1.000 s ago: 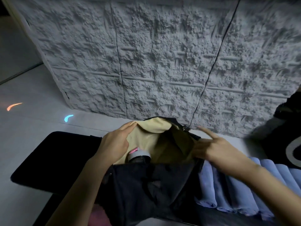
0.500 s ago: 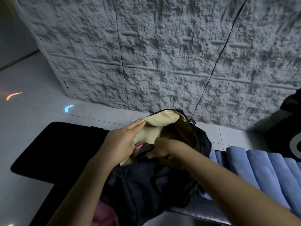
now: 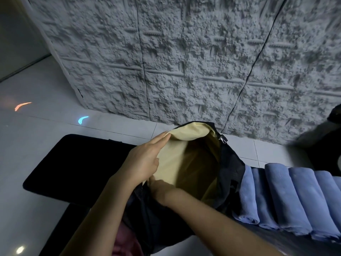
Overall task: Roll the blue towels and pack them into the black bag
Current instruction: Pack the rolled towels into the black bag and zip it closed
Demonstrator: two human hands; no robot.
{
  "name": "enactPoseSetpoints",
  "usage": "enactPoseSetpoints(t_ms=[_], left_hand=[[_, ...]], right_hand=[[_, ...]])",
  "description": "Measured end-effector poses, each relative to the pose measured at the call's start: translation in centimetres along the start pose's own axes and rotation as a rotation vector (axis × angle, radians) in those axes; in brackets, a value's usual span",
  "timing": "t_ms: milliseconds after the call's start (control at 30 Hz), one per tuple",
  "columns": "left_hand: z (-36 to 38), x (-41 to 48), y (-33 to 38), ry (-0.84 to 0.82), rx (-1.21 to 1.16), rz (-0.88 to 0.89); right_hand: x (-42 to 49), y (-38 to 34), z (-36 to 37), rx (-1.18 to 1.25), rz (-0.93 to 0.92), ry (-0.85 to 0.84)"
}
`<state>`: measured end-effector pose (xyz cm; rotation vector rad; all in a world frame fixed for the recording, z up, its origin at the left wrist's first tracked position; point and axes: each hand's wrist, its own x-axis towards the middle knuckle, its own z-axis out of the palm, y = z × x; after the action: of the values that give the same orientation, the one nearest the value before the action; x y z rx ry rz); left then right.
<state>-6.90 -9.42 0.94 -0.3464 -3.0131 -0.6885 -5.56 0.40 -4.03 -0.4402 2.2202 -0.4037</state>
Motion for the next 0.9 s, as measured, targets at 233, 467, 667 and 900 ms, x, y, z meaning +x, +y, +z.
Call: enactPoseSetpoints(t_ms=[233, 467, 667, 900], left_hand=[[0.2, 0.2, -0.5, -0.01, 0.051, -0.005], [1.5, 0.9, 0.7, -0.011, 0.152, -0.016], [1.0, 0.8, -0.1, -0.01, 0.107, -0.07], [1.4, 0.9, -0.7, -0.009, 0.061, -0.046]], right_hand=[[-10.5, 7.1, -0.4, -0.38, -0.225, 0.323], [-11.2, 10.5, 6.3, -0.519, -0.238, 0.502], [-14.0, 14.6, 0.0, -0.012, -0.275, 1.15], [-7.2, 23.6, -1.5, 0.163, 0.562, 0.819]])
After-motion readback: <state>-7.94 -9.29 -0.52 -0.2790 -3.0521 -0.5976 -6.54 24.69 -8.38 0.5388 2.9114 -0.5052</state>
